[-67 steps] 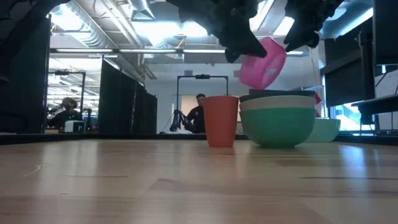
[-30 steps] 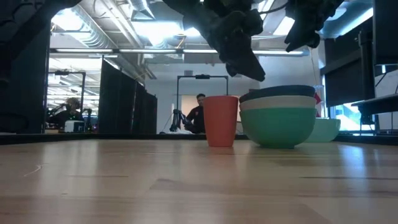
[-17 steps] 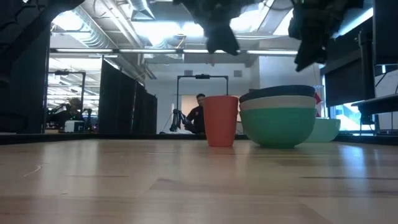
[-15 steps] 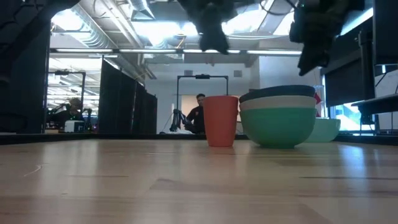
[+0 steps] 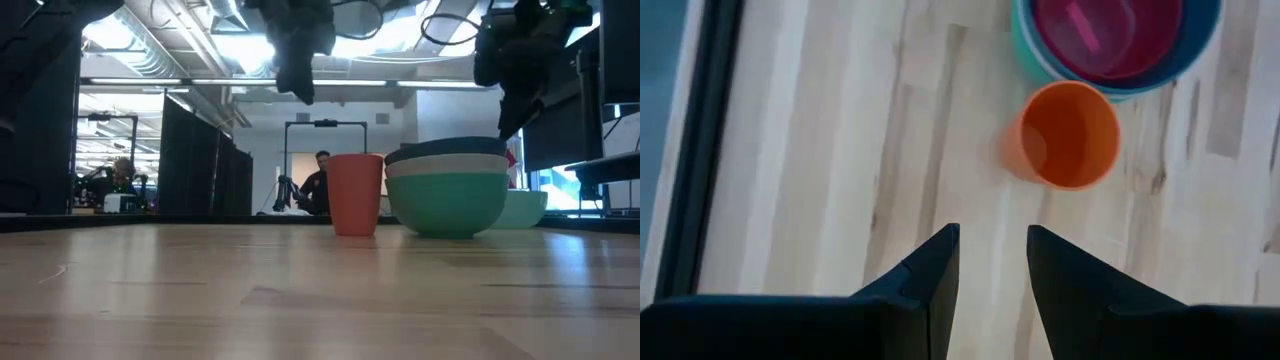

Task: Nest bowls inside each other
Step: Adjust the stack of bowls

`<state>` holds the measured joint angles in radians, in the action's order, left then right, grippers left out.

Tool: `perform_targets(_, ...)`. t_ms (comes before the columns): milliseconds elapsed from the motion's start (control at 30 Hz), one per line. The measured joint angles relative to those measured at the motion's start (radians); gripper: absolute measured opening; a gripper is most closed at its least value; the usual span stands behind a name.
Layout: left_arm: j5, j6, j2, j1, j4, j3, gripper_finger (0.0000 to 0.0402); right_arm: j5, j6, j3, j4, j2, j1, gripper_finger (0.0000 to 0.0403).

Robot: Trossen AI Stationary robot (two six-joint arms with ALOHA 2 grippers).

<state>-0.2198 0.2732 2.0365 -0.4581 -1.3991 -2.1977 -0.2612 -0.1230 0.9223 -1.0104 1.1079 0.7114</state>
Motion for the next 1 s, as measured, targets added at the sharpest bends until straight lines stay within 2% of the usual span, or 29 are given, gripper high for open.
perform_targets(500, -0.002, -0.002, 0.0, -0.03, -0.006, 0.001, 0.0104, 0.168, 0.254, 0.002, 0.087, 0.134, -0.268, 0.0182)
perform_targets(833, -0.002, 0.028, 0.0, -0.03, -0.018, 0.001, 0.0104, 0.189, 0.296, 0.122, 0.061, 0.223, -0.274, 0.0182)
perform_targets(1000, -0.003, 0.041, 0.0, -0.03, -0.033, 0.001, 0.0104, 0.181, 0.304, 0.129, 0.056, 0.255, -0.281, 0.0182)
